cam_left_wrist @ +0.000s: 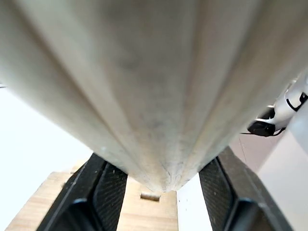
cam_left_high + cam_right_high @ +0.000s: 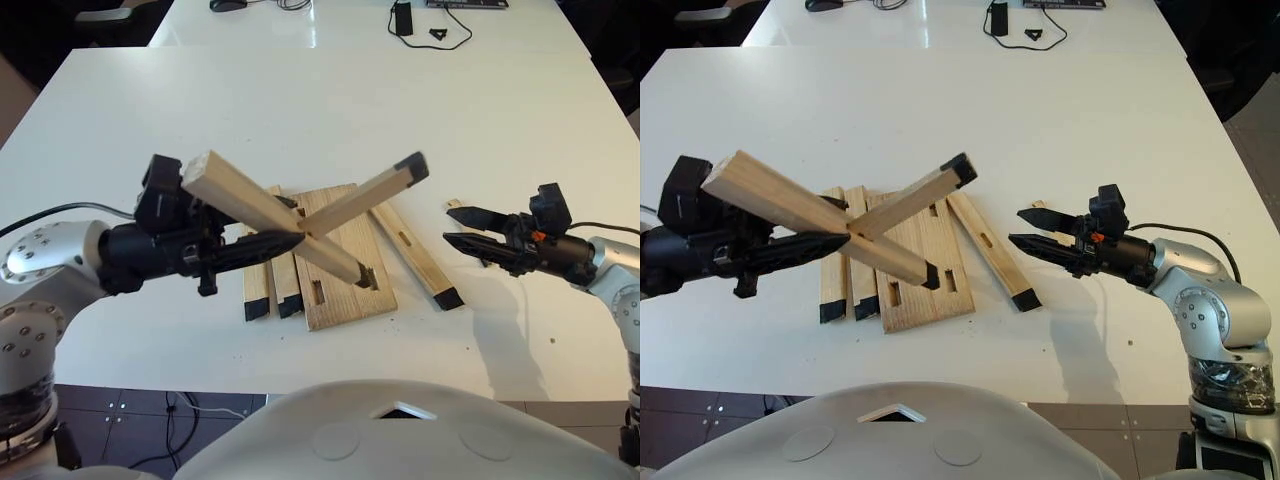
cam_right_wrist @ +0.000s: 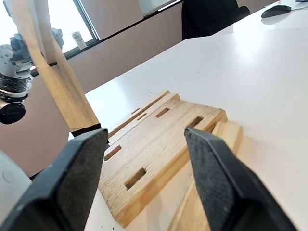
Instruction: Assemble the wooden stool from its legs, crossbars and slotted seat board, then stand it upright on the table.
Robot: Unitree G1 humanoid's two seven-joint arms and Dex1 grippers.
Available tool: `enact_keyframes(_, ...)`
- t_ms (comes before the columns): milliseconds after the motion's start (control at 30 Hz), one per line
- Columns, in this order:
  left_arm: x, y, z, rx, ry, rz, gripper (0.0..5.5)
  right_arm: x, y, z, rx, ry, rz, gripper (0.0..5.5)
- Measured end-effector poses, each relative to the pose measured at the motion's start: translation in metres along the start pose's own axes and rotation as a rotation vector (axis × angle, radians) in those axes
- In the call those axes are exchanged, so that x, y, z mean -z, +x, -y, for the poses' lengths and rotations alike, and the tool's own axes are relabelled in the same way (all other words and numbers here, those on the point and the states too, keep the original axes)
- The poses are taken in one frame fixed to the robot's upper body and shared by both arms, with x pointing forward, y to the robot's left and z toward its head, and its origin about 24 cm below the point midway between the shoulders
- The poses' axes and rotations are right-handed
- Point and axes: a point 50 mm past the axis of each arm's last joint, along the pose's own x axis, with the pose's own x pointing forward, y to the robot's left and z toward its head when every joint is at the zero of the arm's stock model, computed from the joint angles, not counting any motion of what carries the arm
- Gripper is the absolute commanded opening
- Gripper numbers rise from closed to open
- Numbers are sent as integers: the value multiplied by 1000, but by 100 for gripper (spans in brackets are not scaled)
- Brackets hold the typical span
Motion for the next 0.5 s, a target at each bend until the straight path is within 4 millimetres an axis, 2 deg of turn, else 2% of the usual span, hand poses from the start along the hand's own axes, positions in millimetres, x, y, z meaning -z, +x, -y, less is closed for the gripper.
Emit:
enact_keyframes(167,22,-9,6,-42,-4,-126,203,8,-2,-2,26,-7,-41,292)
enact_keyframes(500,24,-9,5,-45,88,-130,203,11,1,-1,29,-28,-67,292)
